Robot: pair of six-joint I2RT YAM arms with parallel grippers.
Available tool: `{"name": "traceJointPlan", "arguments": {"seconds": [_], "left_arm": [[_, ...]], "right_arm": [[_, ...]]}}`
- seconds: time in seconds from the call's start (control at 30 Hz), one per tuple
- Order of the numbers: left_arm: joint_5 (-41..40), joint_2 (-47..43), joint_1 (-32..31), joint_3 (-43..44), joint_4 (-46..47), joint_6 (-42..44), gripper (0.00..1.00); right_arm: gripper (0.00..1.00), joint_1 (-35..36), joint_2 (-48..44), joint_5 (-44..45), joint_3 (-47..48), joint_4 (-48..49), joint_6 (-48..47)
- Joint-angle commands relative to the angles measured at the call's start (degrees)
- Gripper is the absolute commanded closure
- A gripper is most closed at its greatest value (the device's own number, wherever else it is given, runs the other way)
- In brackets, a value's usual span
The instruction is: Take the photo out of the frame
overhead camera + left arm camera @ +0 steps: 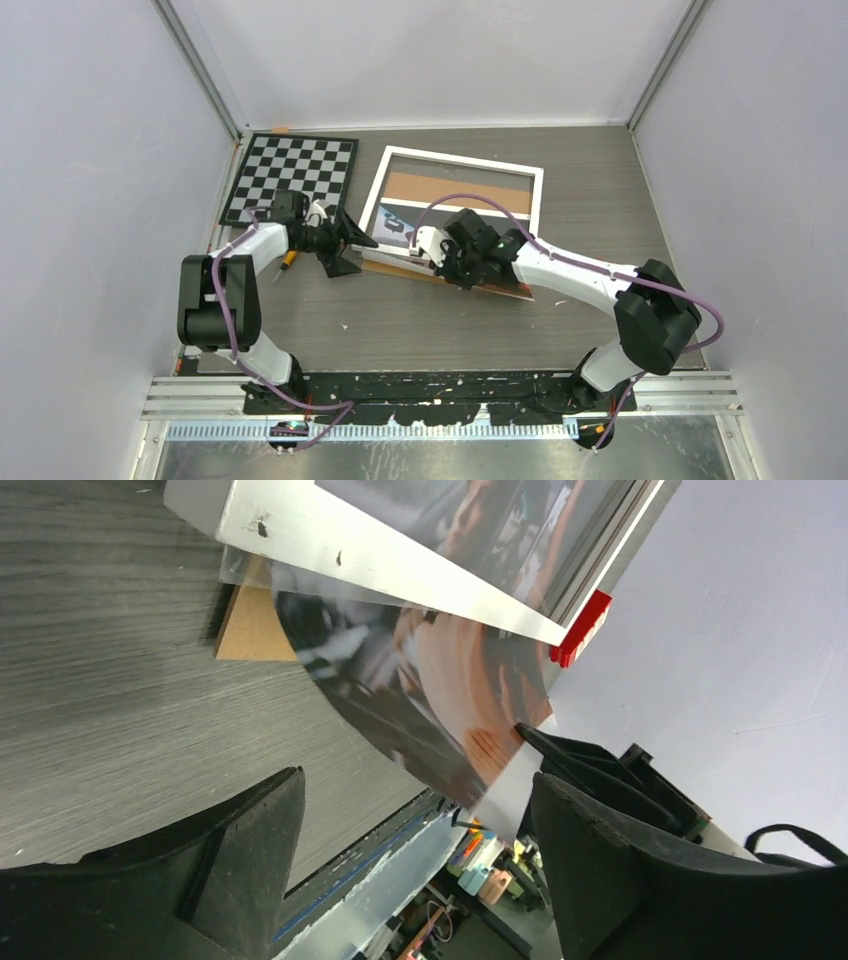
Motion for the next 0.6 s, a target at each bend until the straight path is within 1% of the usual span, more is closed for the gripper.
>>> {"name": "traceJointPlan", "arguments": {"seconds": [0.0, 0.27, 0.57], "left_arm": [[-2.4, -3.1, 2.6, 3.4, -5.8, 4.9, 0.14], [-6.7, -3.6, 6.3, 5.3, -11.2, 9.7, 0.1], [-11.8, -4.5, 8.1, 7.0, -14.2, 13.7, 0.08]], "right_arm": [[0.99, -1.3, -3.1, -8.7, 6.6, -9.6, 1.9], [1.0, -3.7, -4.5, -14.3, 15.4, -22.1, 2.7], [0.99, -4.9, -5.4, -14.6, 30.4, -36.8, -0.2]]}}
